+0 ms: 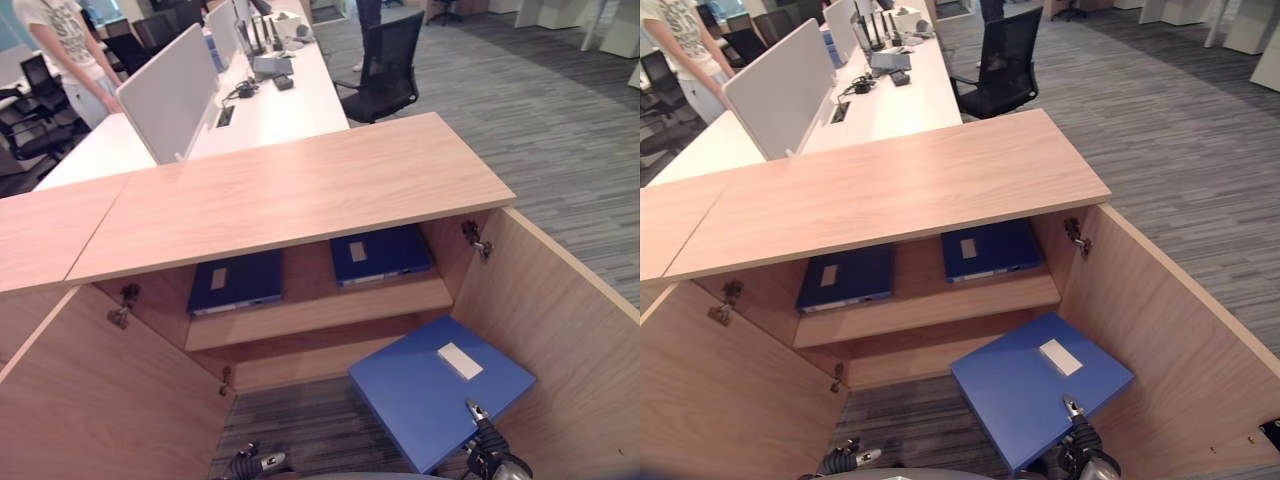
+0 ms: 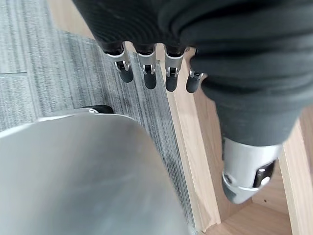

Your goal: Put the empty folder in the office cabinet

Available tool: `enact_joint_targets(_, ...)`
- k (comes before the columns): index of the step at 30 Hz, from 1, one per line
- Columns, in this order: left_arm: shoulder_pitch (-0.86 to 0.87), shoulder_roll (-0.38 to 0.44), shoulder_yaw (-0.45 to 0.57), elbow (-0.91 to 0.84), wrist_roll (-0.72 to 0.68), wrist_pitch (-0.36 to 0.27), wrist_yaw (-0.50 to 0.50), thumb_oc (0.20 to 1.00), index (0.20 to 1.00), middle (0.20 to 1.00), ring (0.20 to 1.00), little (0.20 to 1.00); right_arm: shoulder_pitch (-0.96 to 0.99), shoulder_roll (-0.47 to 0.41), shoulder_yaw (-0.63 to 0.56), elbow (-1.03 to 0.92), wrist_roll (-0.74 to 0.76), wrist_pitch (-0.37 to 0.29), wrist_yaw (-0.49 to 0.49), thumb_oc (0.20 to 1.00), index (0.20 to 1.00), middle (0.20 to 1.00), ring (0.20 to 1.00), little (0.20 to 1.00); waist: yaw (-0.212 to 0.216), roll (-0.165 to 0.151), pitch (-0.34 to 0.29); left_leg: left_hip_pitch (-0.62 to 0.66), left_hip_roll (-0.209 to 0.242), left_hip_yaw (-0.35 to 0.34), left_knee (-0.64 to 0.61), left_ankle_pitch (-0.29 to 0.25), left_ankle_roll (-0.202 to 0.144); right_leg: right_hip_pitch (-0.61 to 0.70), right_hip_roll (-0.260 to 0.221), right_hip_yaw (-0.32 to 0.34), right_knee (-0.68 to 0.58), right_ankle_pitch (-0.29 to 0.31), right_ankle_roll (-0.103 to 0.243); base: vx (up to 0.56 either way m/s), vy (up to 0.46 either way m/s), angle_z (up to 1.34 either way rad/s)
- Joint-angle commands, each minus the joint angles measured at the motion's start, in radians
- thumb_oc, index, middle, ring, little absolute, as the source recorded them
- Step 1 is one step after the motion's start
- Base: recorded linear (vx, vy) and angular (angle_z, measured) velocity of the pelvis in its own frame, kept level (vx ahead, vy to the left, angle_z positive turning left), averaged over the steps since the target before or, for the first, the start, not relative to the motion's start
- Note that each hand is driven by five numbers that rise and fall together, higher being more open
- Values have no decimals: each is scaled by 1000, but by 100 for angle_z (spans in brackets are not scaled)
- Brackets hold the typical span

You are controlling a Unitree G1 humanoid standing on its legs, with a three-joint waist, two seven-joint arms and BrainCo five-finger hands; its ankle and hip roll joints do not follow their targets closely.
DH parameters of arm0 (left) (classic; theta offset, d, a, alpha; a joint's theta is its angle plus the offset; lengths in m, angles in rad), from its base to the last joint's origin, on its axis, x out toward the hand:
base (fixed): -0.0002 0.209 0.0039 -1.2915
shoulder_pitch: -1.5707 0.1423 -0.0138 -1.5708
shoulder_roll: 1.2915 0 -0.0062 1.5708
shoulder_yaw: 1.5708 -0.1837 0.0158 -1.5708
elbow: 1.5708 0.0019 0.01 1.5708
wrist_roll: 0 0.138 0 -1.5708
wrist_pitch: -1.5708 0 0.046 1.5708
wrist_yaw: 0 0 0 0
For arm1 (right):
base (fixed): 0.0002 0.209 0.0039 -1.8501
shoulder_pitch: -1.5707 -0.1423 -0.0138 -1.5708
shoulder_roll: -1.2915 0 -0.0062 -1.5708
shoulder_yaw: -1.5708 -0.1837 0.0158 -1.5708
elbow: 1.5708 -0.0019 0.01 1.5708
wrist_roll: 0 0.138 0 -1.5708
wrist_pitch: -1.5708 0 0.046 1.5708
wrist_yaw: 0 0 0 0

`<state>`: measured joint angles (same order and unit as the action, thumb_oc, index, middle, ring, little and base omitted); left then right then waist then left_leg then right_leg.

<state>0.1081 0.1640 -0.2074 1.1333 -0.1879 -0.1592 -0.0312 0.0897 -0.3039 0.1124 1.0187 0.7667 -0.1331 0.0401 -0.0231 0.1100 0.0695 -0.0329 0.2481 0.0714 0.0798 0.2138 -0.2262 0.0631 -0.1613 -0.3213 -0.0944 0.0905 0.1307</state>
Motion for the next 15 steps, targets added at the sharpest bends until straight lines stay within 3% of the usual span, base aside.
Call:
enact_joint_targets(1, -51, 58, -15, -18, 0, -16, -1, 1000, 1000, 1000, 1000, 1000, -7, 32, -23, -27, 19, -34, 17, 200, 200, 200, 200, 200, -19, -42, 35, 27, 20, 15, -32, -79, 15, 79, -28, 7, 21, -130, 24, 51, 4, 12)
enact_joint_targets(4, -58, 54, -32, -10, 16, -15, -2, 1000, 1000, 1000, 1000, 1000, -20, 33, -27, -28, 21, -33, 11, 200, 200, 200, 200, 200, -10, -44, 36, -30, -31, 26, -82, -68, 23, 80, -28, 2, 19, -134, 30, 89, 5, 13)
enact_joint_targets(8, -43, 56, -48, -2, 52, -11, -11, 1000, 1000, 1000, 1000, 1000, -29, 46, -16, -25, 5, -29, 14, 200, 200, 200, 200, 200, -15, -38, 26, 3, -39, 44, -106, -84, 34, 84, -19, 21, 24, -134, 32, 96, 55, 56)
enact_joint_targets(15, -46, 71, -68, -22, 76, -11, -14, 1000, 1000, 1000, 1000, 1000, -73, 67, -2, -10, -24, -16, 13, 200, 200, 200, 200, 200, -3, -71, 25, 23, -96, 70, -91, -159, 80, 60, -98, 65, 48, -95, 80, 80, 170, -12)
